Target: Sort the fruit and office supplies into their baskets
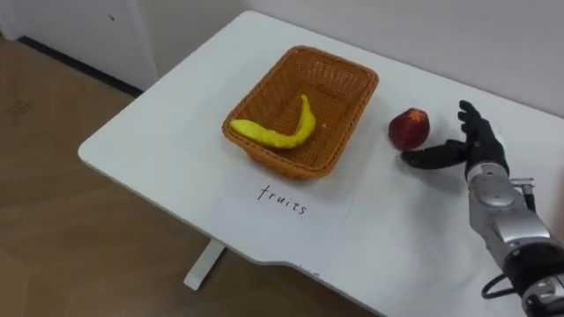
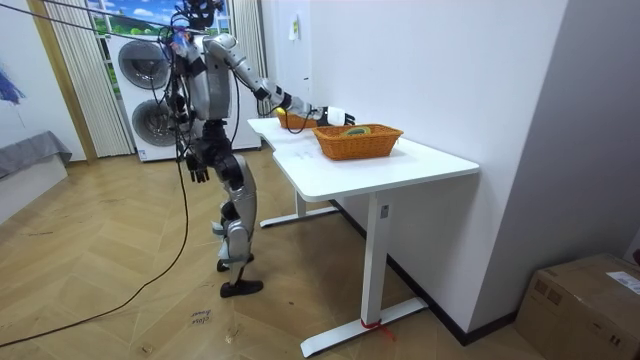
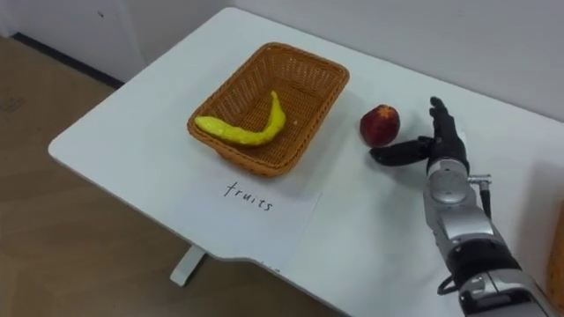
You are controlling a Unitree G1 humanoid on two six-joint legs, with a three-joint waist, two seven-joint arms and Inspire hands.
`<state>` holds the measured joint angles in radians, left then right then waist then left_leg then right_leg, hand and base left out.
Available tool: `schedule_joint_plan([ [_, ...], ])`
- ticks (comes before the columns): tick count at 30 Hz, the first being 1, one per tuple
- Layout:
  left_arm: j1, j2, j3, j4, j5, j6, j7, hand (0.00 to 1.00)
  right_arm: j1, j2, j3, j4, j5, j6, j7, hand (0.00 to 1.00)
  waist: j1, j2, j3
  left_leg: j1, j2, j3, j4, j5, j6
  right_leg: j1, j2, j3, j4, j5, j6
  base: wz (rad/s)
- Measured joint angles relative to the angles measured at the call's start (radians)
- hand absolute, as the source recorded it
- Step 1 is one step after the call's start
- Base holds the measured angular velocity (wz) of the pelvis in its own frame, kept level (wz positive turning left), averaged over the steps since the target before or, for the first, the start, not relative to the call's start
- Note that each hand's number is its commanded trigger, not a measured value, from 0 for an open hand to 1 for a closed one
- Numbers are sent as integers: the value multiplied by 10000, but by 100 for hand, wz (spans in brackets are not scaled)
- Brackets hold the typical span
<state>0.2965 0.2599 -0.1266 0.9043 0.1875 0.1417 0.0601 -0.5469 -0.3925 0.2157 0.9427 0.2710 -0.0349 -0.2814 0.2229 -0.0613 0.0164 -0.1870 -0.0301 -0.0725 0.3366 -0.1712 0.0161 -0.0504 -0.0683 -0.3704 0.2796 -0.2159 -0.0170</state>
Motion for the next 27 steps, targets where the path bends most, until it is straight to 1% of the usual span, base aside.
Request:
schedule_joint_plan([
  [1, -27, 4, 0, 2, 0, 0, 0, 0, -53, -11, 0, 51, 6, 2, -34, 0, -9, -28, 4, -32, 4, 0, -3, 1, -1, -26, 4, -1, -3, 0, 0, 0],
  [3, -206, 22, -25, 62, -8, 15, -3, 0, -288, -81, -3, 314, 175, 0, -136, 0, 5, -140, 69, -129, 20, -6, -23, 4, -9, -90, 27, -32, -34, 4, -6, 5],
  [6, -330, 15, -162, 208, -335, 19, -39, 0, -484, -115, -6, 526, 369, 19, -219, 0, 25, -223, 78, -150, 13, 29, -78, 3, -9, -166, 15, -31, -67, 5, -5, -3],
  [8, -363, 15, -162, 235, -567, 18, -38, 0, -620, -132, -17, 657, 354, 10, -227, 0, 10, -231, 85, -201, 11, 29, -75, 2, -9, -224, 11, -52, -57, 10, -7, 0],
  [12, -427, 15, -162, 307, -706, 22, -34, 0, -824, -161, -30, 905, 334, 14, -247, 0, -5, -207, 116, -241, 25, 28, -95, 0, -12, -256, 3, -139, -59, 12, -9, 3],
  [13, -485, 7, -163, 366, -760, 17, -26, 0, -831, -180, -41, 910, 334, 1, -253, 0, 6, -197, 143, -248, 34, 29, -101, -1, -13, -263, 5, -147, -59, 13, -11, 0],
  [16, -722, -36, -161, 658, -771, 0, -9, 0, -930, -189, -26, 904, 250, -32, -230, 0, 29, -179, 166, -346, 62, 82, -113, -1, -14, -400, 0, -139, -14, 25, -31, -5],
  [17, -813, -45, -160, 684, -769, -2, 31, 0, -989, -188, -24, 904, 60, -32, -217, 0, 32, -150, 200, -424, 121, 87, -105, -6, -18, -426, 16, -155, -34, 48, -53, -4],
  [18, -915, -45, -160, 684, -772, -14, 102, 0, -1020, -190, -25, 904, -58, -59, -224, 0, 40, -147, 200, -522, 160, 89, -73, -9, -21, -511, 30, -161, -36, 75, -70, 0],
  [19, -956, -47, -160, 685, -770, -26, 156, 0, -1041, -196, -29, 902, -96, -86, -217, 0, 40, -147, 201, -568, 169, 94, -54, -8, -22, -556, 39, -158, -36, 89, -81, 0],
  [22, -1229, -55, -232, 813, -773, -35, 273, 0, -1056, -214, -20, 901, -126, -186, -201, 0, 34, -89, 235, -643, 173, 99, 21, -10, -26, -588, 81, -147, -59, 134, -99, 0],
  [23, -1366, -57, -356, 949, -773, -42, 363, 0, -1057, -215, -22, 894, -126, -201, -192, 0, 34, -69, 232, -651, 171, 106, 22, -8, -28, -596, 85, -142, -56, 136, -102, -4],
  [26, -1475, -77, -380, 990, -777, -52, 476, 0, -1066, -265, -23, 769, -175, -202, -16, 0, 32, -57, 215, -729, 175, 147, 38, -2, -39, -698, 103, -106, -39, 147, -121, -5],
  [27, -1511, -76, -378, 988, -771, -53, 476, 0, -1066, -309, -24, 711, -407, -203, 87, 0, 29, -50, 211, -783, 182, 149, 51, 3, -47, -746, 114, -102, -40, 153, -131, 0],
])
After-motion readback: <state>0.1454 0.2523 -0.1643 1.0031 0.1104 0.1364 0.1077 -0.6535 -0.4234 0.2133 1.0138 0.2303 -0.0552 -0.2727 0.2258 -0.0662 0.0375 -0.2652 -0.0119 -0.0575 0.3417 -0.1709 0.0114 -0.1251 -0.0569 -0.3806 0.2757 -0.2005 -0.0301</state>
